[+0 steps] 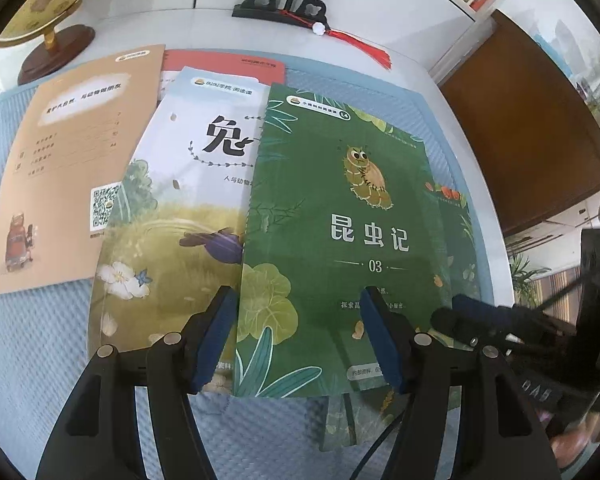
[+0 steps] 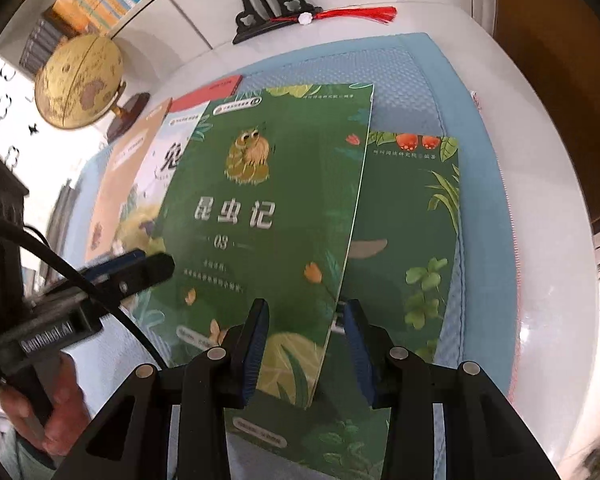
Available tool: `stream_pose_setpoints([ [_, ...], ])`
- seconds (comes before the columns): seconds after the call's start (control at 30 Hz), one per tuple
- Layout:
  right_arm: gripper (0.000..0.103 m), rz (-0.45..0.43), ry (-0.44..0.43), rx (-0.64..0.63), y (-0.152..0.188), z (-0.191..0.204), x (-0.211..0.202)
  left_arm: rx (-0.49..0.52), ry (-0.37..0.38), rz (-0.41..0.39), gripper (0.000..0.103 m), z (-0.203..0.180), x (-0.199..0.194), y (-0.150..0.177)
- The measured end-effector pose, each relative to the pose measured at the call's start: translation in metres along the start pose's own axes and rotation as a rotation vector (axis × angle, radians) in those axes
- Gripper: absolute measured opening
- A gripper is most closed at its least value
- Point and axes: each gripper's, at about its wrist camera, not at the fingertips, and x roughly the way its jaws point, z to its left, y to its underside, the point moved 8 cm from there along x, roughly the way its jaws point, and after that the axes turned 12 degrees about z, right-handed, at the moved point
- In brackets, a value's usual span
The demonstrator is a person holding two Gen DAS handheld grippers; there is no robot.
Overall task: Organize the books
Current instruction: 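Close both grippers on the green frog book's edge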
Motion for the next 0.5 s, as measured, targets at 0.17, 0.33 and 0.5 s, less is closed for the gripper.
stream_pose_setpoints([
  [0.17,0.038,-0.004,0.041,-0.028,0.0054,0.0013,-0.0004,-0.003,-0.005,0.002,0.061,0.0014,-0.0047,0.0094],
  [0.33,0.038,-0.005,0.044,-0.027,0.0078,-0.0007,-0.0015,-0.009,-0.01,0.002,0.061,0.0012,-0.0032,0.009],
  [0.5,0.038,-0.002,0.053,-0.036,0.0075,0.0,-0.0009,-0.012,-0.019,0.001,0.061,0.0007,-0.0038,0.0098],
])
